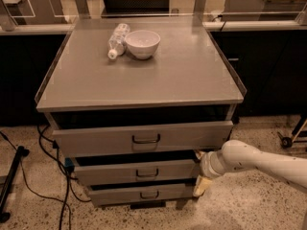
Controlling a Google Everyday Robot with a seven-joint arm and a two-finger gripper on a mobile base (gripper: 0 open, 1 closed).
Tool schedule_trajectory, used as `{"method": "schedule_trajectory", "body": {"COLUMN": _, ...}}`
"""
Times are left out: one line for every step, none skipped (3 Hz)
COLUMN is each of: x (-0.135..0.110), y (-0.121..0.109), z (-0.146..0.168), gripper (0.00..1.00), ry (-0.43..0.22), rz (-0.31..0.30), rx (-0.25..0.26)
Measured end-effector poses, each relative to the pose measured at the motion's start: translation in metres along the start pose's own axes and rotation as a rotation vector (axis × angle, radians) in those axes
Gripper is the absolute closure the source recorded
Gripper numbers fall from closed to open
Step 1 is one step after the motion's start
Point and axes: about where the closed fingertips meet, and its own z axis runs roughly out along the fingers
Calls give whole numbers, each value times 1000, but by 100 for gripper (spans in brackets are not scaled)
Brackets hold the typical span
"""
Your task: Open middle drawer
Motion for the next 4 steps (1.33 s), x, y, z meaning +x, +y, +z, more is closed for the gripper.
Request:
{"method": "schedule_trajectory", "body": {"x": 3, "y": 1, "z": 11, "gripper": 0, "ry": 4, "rz": 12, "rx": -31}}
{"method": "schedule_trajectory", "body": {"x": 6, "y": 5, "z": 21, "gripper": 0, "ry": 10, "rz": 26, "rx": -78}}
{"method": "schedule_trajectory", "body": {"x": 7, "y": 8, "z": 20, "gripper": 0, "ry": 13, "rz": 35, "rx": -88}}
{"method": "schedule_trajectory", "body": {"x": 7, "y": 12, "z": 18, "gripper": 0, "ry": 18, "rz": 47, "rx": -103}}
